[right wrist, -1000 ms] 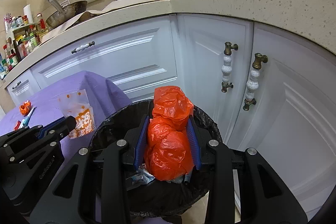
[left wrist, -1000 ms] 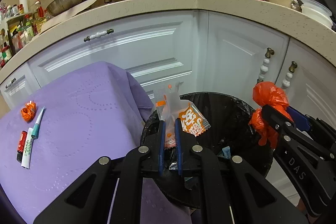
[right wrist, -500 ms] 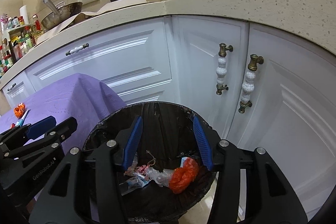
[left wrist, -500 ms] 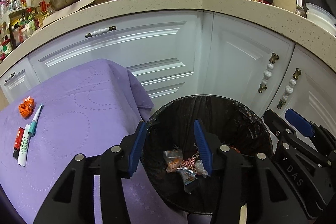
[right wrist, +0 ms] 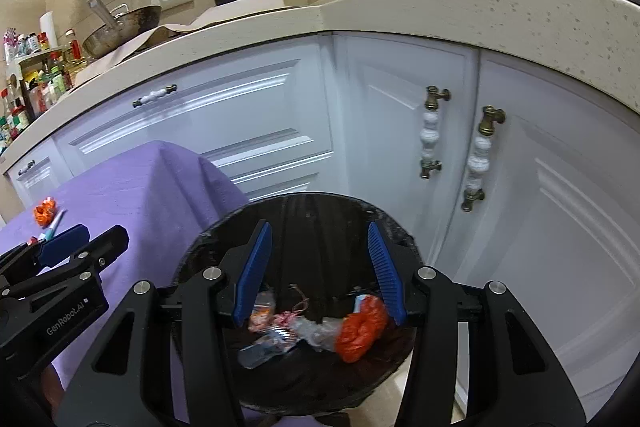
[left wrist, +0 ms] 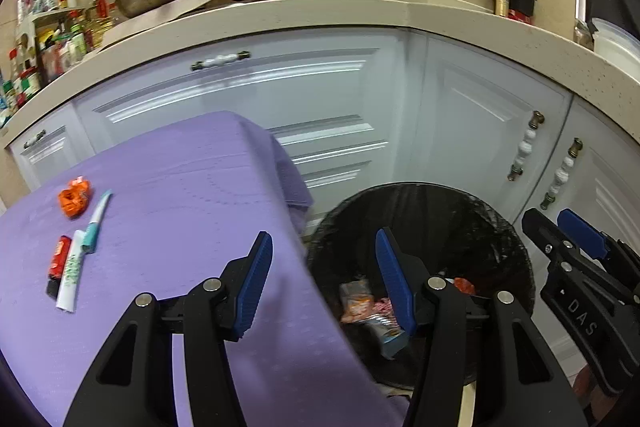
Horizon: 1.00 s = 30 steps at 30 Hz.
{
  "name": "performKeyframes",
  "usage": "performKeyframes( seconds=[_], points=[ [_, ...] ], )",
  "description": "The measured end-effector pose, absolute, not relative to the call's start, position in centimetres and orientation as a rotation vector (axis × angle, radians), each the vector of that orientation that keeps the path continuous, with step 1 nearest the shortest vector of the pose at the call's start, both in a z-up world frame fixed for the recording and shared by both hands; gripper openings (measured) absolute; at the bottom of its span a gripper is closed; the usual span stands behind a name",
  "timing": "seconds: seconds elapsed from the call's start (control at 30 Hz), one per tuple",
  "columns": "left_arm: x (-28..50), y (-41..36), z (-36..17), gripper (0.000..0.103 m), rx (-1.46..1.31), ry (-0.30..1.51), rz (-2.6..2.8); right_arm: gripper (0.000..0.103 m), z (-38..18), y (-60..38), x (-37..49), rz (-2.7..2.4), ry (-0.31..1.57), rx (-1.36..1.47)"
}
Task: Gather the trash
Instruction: 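Move both open tools back over the table toward the remaining items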
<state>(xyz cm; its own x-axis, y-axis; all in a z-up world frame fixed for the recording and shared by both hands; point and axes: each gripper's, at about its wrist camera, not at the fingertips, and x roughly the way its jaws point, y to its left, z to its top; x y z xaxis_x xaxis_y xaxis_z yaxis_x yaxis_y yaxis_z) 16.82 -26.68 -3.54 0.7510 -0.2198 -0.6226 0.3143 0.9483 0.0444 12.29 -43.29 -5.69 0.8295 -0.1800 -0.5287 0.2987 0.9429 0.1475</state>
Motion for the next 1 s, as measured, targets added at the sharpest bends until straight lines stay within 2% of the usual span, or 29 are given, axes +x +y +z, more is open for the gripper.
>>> performKeyframes(
  seconds=[0.33, 0.77, 1.0],
  points=[
    [16.5, -18.3, -3.1, 0.053, 0.133, 0.653, -0.167, 0.049, -4.2, -36.2, 13.5, -0.122, 0.537, 0.223],
    [15.9, -1.7, -3.1, 0.054, 0.026, 0.682, 0.105, 0.049, -3.1, -21.5, 16.6, 0.114, 0.572, 0.136],
    [15.5, 4.7, -3.5, 0.054, -0.002, 0.693, 0.198, 0.049, -3.4, -14.7, 18.7, 0.192, 0.622, 0.087]
  ],
)
